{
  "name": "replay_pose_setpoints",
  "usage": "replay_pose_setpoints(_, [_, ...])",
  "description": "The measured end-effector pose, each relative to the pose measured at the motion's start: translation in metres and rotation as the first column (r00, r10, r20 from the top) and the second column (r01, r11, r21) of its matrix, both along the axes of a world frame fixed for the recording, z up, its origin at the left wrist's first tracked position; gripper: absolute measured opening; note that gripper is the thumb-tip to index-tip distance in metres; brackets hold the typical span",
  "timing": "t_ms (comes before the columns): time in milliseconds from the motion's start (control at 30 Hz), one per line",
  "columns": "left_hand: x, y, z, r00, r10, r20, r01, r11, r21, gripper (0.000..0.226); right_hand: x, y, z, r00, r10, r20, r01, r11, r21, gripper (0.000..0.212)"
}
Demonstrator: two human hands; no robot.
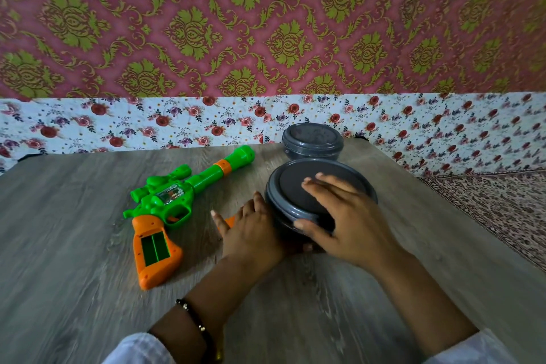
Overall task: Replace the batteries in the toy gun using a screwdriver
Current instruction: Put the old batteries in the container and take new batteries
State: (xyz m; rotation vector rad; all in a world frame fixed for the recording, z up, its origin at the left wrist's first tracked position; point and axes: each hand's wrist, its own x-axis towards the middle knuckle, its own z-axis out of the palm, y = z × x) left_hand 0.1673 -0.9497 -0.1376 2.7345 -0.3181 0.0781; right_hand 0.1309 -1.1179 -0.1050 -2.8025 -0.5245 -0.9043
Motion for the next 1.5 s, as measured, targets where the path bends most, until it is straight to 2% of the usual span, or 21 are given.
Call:
replay_pose_setpoints(67, [0.000,-0.001,0.003,1.000,-0.008,0.021,0.008,1.000,-0.003,0.133,0.003,-0.015,0.003,0.985,-0.088,-0.147,0.064,0.985,-0.163,0.097])
replay_pose_setpoints(133, [0.000,-0.002,0.005,1.000,-0.017,0.020,0.017,1.000,-0.008,0.130,0.007,-0.022,0.002,0.948,-0.154,-0.279,0.088,0.968,-0.236,0.118])
replay_pose_setpoints(233, [-0.001,-0.004,0.004,0.999,-0.027,0.016,0.028,0.999,-0.016,0.125,0.008,-0.021,-0.001,0.922,-0.182,-0.342,0.102,0.965,-0.240,0.124])
replay_pose_setpoints(467, [0.000,-0.003,0.008,1.000,-0.020,0.020,0.019,1.000,0.006,0.117,0.006,-0.015,-0.002,0.935,-0.195,-0.298,0.114,0.957,-0.267,0.120])
replay_pose_setpoints(600, [-0.001,0.001,0.008,0.999,-0.019,0.036,0.017,0.999,0.031,0.112,0.009,-0.007,-0.012,0.970,-0.186,-0.157,0.143,0.958,-0.249,0.099])
replay_pose_setpoints(733, [-0.003,0.004,0.009,0.998,0.000,0.068,-0.002,0.999,0.039,0.105,0.010,0.004,-0.016,0.988,-0.148,-0.045,0.131,0.957,-0.258,0.090])
replay_pose_setpoints(933, [-0.003,0.004,0.012,0.990,-0.001,0.144,-0.005,0.999,0.047,0.099,0.011,0.012,-0.020,0.987,-0.152,0.043,0.158,0.930,-0.333,0.070])
replay_pose_setpoints(1200, [0.002,0.005,0.004,0.987,0.002,0.160,-0.014,0.998,0.069,0.092,0.014,0.021,-0.023,0.977,-0.190,0.092,0.211,0.882,-0.422,0.066])
replay_pose_setpoints(1367, [0.002,0.004,0.006,0.988,-0.007,0.152,0.001,0.999,0.038,0.100,0.015,0.022,-0.017,0.976,-0.196,0.091,0.216,0.900,-0.380,0.065])
replay_pose_setpoints(1500, [0.001,0.002,0.008,0.991,-0.007,0.134,0.000,0.999,0.046,0.110,0.012,0.019,-0.011,0.976,-0.157,0.150,0.200,0.918,-0.343,0.061])
